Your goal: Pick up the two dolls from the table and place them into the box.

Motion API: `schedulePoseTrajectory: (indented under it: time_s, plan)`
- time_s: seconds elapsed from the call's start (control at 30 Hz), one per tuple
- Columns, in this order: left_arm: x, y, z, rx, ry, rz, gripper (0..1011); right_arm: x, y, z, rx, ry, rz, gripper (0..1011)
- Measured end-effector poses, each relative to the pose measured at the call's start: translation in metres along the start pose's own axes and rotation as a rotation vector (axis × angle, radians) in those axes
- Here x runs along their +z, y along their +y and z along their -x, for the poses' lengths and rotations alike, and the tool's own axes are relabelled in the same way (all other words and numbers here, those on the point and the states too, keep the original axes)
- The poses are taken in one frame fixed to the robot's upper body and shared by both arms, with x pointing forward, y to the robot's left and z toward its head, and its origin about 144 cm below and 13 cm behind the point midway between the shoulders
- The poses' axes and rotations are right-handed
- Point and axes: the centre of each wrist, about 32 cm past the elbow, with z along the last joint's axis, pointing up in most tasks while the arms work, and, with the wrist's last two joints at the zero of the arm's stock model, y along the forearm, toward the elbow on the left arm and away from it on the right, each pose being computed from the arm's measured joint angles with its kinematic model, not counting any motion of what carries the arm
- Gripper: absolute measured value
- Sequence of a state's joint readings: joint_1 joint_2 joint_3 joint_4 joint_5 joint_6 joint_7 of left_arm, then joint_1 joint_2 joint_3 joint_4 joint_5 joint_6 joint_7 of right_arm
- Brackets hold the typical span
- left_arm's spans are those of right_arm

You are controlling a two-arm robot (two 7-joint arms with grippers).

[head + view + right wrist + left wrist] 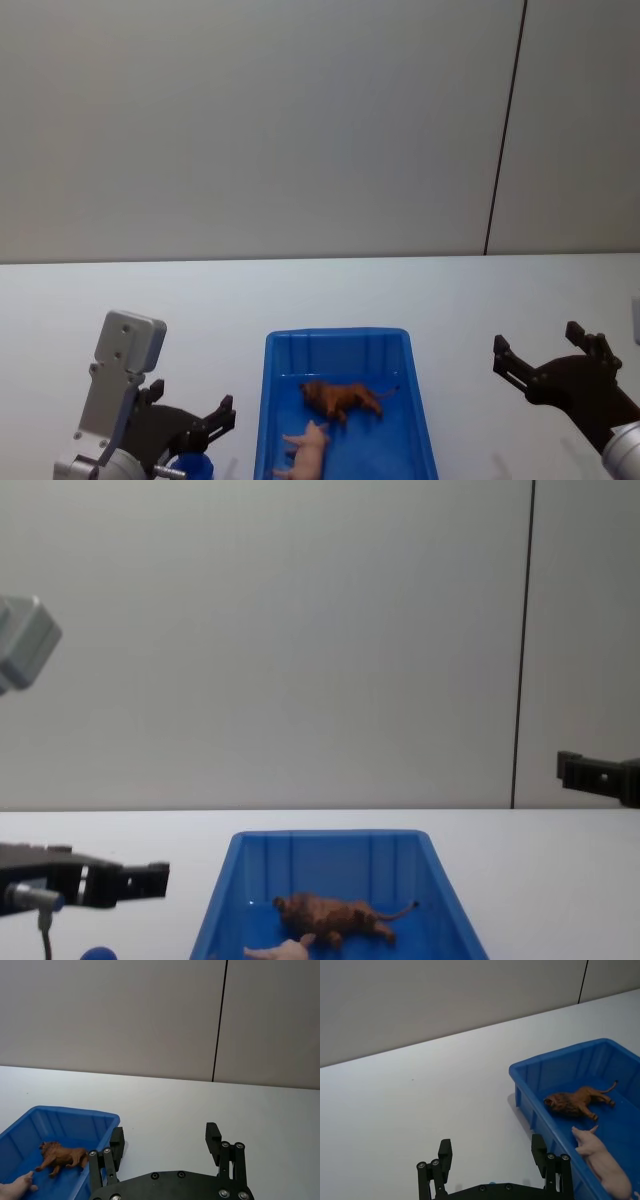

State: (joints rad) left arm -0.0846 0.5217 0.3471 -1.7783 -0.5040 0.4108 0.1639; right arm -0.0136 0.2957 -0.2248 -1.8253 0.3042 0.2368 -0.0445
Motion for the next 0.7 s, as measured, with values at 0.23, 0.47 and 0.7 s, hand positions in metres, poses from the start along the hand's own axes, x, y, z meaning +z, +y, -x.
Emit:
schedulePoseTrajectory:
  time_s: [0.23,0.47,0.7]
  plan:
    - [-0.007,-0.005,-0.003,0.004,0.012,-0.046,1001,0.0,0.0,0.0,0.0,0.0,0.0,1001]
    - [-0.015,-0.009,-0.005,0.0,0.022,-0.085,991,0.0,0.0,0.0,0.0,0.0,0.0,1001]
    - [-0.021,-0.011,-0.006,-0.006,0.028,-0.114,835,0.0,0.0,0.0,0.0,0.0,0.0,1001]
